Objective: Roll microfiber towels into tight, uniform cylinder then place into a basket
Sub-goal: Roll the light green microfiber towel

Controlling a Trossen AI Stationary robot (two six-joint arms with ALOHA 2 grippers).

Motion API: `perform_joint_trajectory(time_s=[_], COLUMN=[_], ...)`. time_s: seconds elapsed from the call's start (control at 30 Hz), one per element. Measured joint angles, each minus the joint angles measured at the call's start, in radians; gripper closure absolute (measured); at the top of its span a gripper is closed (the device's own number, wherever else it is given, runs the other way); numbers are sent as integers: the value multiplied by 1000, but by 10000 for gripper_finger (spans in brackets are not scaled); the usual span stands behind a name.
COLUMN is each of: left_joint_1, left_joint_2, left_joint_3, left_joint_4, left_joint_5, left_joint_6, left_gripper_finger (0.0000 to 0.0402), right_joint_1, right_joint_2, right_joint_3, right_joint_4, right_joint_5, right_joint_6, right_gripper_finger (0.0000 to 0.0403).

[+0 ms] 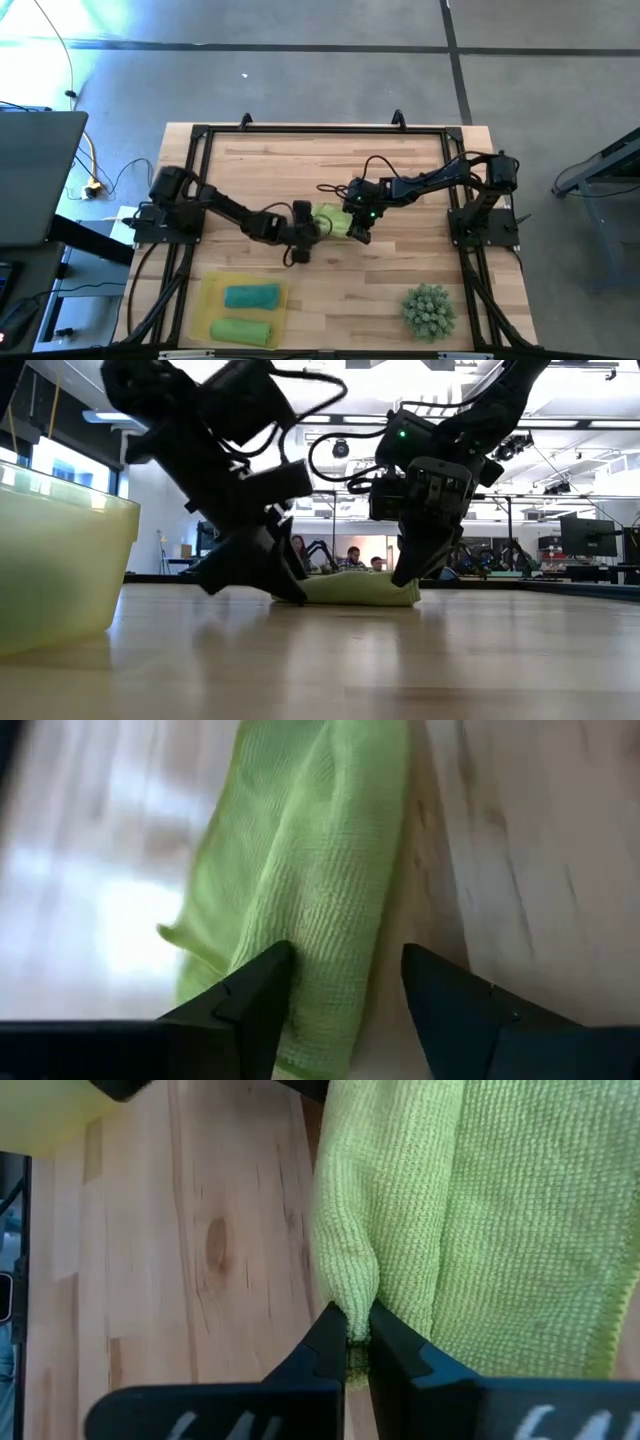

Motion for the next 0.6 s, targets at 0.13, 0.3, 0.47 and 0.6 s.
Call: perform_joint_trajectory(time_s=[0.13,0.3,0.47,0.6], left_joint_1=[47,95,132,171], left_joint_2=[-6,-10,-11,-10], left_joint_3=[4,8,8,6], left_joint_4=[-51,-110,-108,-90], left_joint_5=[134,262,387,586], left_joint_6=[-207,-436,-568,-667], left_gripper_finger=[243,311,385,390], right_joint_1=[0,0,0,1], right_joint_2=[0,-2,-41,-101], right_joint_3=[0,0,0,0], right_joint_4=[0,3,-17,-73], right_joint_5=[0,1,0,-4], right_joint_6=[-28,-114,-213,-319], right_gripper_finger=[400,379,318,269])
